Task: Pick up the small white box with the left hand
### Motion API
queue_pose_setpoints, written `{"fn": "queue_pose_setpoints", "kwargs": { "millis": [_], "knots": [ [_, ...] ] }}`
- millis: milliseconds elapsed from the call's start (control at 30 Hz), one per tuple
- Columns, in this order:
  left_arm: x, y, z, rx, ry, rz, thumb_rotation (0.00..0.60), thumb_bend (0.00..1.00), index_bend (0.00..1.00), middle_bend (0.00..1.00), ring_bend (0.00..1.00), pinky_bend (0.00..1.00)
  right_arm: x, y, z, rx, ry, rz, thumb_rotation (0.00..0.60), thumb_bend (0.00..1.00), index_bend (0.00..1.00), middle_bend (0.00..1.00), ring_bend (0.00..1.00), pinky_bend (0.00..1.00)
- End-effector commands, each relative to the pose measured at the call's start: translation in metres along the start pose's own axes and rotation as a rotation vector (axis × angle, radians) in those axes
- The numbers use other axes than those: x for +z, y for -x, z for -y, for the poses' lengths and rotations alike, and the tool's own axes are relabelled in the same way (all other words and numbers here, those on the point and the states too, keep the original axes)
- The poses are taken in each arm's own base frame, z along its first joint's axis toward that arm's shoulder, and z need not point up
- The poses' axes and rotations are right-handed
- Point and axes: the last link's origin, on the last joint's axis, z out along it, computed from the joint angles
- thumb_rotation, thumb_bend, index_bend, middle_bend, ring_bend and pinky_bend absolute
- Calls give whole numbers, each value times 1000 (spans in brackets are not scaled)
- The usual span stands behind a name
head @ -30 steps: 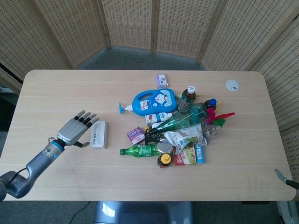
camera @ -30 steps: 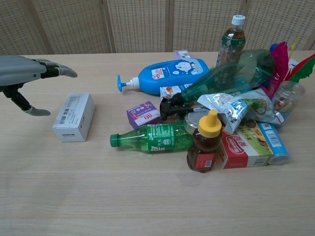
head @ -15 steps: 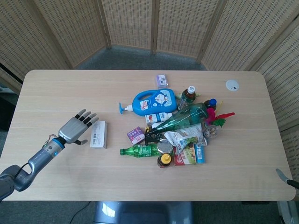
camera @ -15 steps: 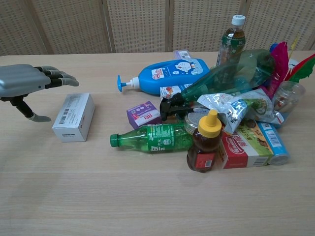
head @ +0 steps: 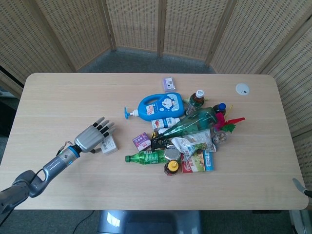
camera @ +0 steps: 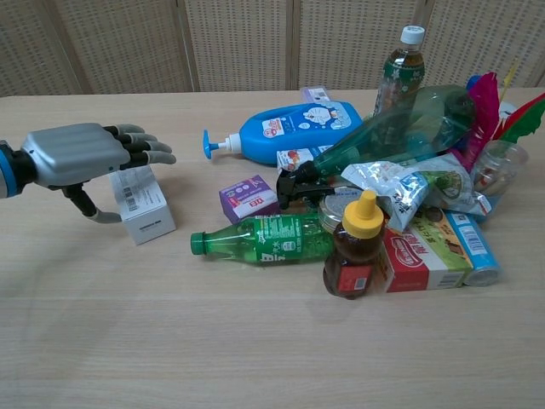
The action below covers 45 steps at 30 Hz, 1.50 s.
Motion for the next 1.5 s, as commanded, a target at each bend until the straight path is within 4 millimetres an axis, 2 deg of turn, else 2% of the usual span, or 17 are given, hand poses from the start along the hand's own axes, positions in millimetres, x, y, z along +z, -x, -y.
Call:
{"fn": "queue_pose_setpoints", "kwargs": {
  "millis": [33, 233, 300, 400, 433, 500, 567, 633, 667, 767, 900, 1000, 1100, 1333, 1500],
  "knots": [
    [8, -2, -5, 6, 7, 1, 478, 285, 0, 0, 0, 0, -1, -1, -2, 0, 5, -2, 441, 187, 0, 0, 0, 0],
    [19, -1, -12, -11, 5, 59, 484, 286, 0, 0, 0, 0, -3, -2, -7, 2, 16, -4, 442, 187, 0, 0, 0, 0],
    [20, 0, -13, -37, -2, 72, 505, 285, 0, 0, 0, 0, -4, -2, -7, 3, 18, -5, 443, 187, 0, 0, 0, 0],
    [20, 0, -14, -80, -13, 76, 581, 285, 0, 0, 6, 0, -4, -1, -8, 4, 21, -2, 441, 188, 0, 0, 0, 0],
    [19, -1, -14, -92, -17, 67, 596, 285, 12, 20, 52, 0, -3, 0, -8, 5, 19, -2, 441, 186, 0, 0, 0, 0],
    [19, -2, -16, -113, -19, 46, 600, 286, 130, 148, 224, 41, -3, 1, -8, 7, 16, -1, 444, 186, 0, 0, 0, 0],
    [18, -5, -16, -129, -22, 3, 600, 285, 337, 367, 423, 205, -2, 2, -7, 8, 13, 4, 441, 187, 0, 0, 0, 0],
    [16, -7, -14, -143, -29, -43, 600, 290, 601, 661, 682, 486, -1, 4, -6, 9, 11, 8, 438, 188, 0, 0, 0, 0],
    [15, -7, -14, -155, -36, -58, 600, 296, 665, 730, 755, 567, -1, 4, -6, 9, 11, 9, 440, 187, 0, 0, 0, 0],
    [12, -7, -10, -207, -57, -87, 600, 304, 711, 779, 827, 663, 0, 6, -5, 10, 11, 14, 443, 186, 0, 0, 0, 0],
    [5, -13, -1, -298, -94, -135, 600, 305, 713, 774, 832, 674, 2, 8, -4, 12, 7, 19, 445, 188, 0, 0, 0, 0],
    [-3, -29, 9, -372, -115, -198, 600, 301, 702, 769, 831, 674, 4, 10, -3, 17, 1, 26, 443, 187, 0, 0, 0, 0],
    [-12, -54, 19, -454, -130, -284, 600, 298, 693, 760, 829, 675, 5, 13, -1, 23, -10, 33, 441, 186, 0, 0, 0, 0],
    [-41, -131, 43, -637, -162, -486, 600, 283, 679, 754, 817, 666, 9, 30, 3, 60, -36, 65, 441, 186, 0, 0, 0, 0],
    [-62, -172, 54, -766, -192, -595, 600, 272, 674, 753, 814, 658, 14, 41, 6, 79, -59, 85, 441, 186, 0, 0, 0, 0]
  ]
}}
